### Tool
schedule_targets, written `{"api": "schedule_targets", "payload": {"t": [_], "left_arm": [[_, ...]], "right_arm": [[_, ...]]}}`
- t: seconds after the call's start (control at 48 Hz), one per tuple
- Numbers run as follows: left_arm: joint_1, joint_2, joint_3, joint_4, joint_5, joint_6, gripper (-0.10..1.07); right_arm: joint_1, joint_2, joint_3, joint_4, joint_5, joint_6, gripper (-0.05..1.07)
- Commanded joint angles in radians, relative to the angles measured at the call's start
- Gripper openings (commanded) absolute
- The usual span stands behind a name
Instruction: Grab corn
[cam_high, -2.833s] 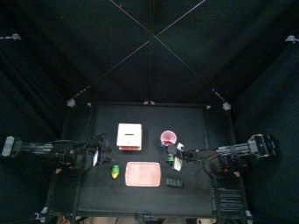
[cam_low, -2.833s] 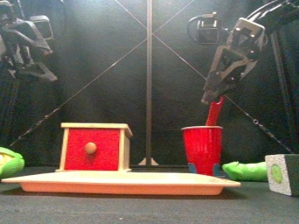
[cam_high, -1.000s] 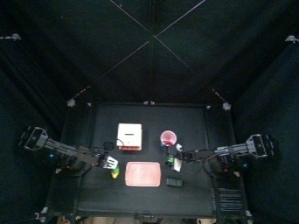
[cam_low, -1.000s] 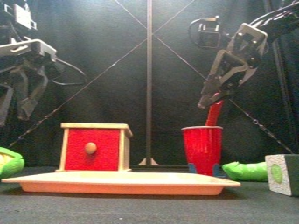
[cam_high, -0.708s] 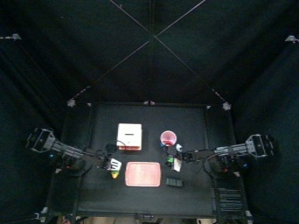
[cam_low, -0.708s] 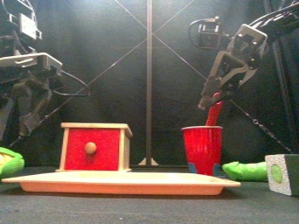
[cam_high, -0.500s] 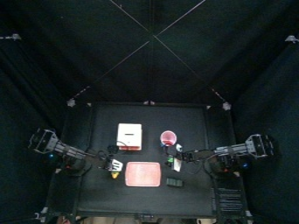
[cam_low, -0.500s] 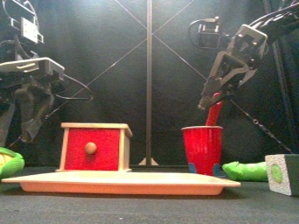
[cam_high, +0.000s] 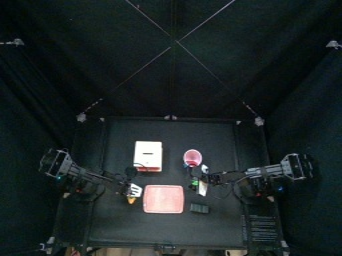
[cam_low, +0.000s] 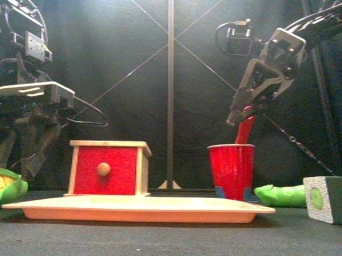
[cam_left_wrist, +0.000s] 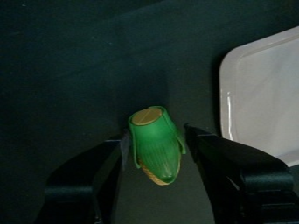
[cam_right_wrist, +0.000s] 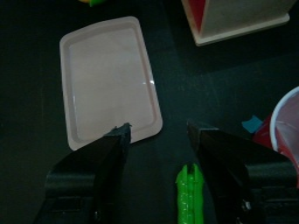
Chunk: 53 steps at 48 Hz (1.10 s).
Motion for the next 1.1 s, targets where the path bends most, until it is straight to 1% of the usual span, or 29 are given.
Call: {"api": "schedule_targets", "payload": {"t": [0.0, 0.354, 0.542, 0.667, 0.812, 0.896, 0.958, 1.083], "left_arm": [[0.003, 0.011, -0.018, 0.003, -0.014, 0.000, 0.88], [0.003, 0.046, -0.015, 0.006, -0.017, 0.003, 0.87], [0.003, 0.049, -0.015, 0.006, -0.017, 0.003, 0.85], [0.003, 0.049, -0.017, 0.003, -0.017, 0.003, 0.78], [0.003, 0.048, -0.018, 0.002, -0.017, 0.005, 0.64], [0.003, 0.041, -0.021, 0.003, -0.017, 0.005, 0.58], [0.005, 0.029, -0.025, 0.003, -0.017, 0.009, 0.55], [0.006, -0.012, -0.028, 0.005, -0.017, 0.023, 0.55]], "right_arm": [[0.002, -0.008, -0.011, -0.002, -0.008, -0.002, 0.88], [0.002, -0.006, -0.011, -0.003, -0.008, -0.002, 0.88], [0.002, -0.006, -0.009, -0.006, -0.008, -0.002, 0.88], [0.002, -0.005, -0.012, -0.009, -0.008, -0.002, 0.88], [0.002, -0.002, -0.012, -0.009, -0.008, -0.002, 0.88], [0.002, -0.002, -0.011, -0.008, -0.008, -0.002, 0.88], [0.002, -0.002, -0.011, -0.009, -0.008, -0.002, 0.88], [0.002, -0.002, -0.012, -0.008, -0.008, -0.002, 0.88]]}}
